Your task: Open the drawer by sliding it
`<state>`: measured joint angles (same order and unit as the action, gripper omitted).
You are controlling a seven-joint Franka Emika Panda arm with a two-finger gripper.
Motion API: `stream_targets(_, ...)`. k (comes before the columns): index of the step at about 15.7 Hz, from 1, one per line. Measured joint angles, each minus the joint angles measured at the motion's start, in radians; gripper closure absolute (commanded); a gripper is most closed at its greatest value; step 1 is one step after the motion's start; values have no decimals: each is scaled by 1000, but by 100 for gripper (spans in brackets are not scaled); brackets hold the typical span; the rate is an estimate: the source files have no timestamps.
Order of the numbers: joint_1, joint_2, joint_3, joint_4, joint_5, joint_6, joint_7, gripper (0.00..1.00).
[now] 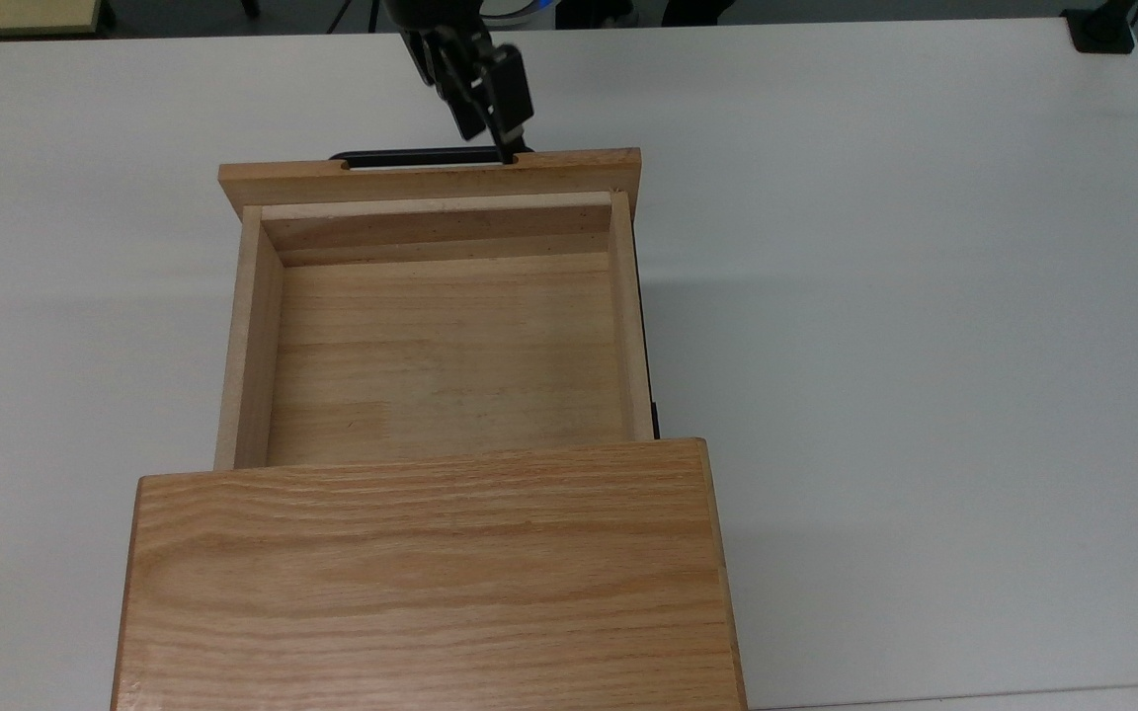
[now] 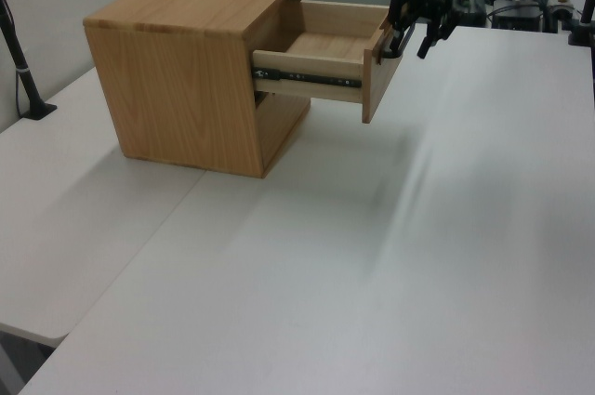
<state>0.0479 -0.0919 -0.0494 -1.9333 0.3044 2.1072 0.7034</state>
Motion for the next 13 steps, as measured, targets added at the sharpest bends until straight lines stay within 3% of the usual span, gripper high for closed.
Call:
stream_targets(2, 0, -22, -1, 38, -17, -160, -164, 0)
stream_targets(6, 8, -49, 4, 156, -210, -384, -393, 0)
stream_targets(10, 12, -12, 37, 235, -402, -483, -482, 0)
stream_targets(13, 25, 28, 80, 255, -473, -513, -483, 0)
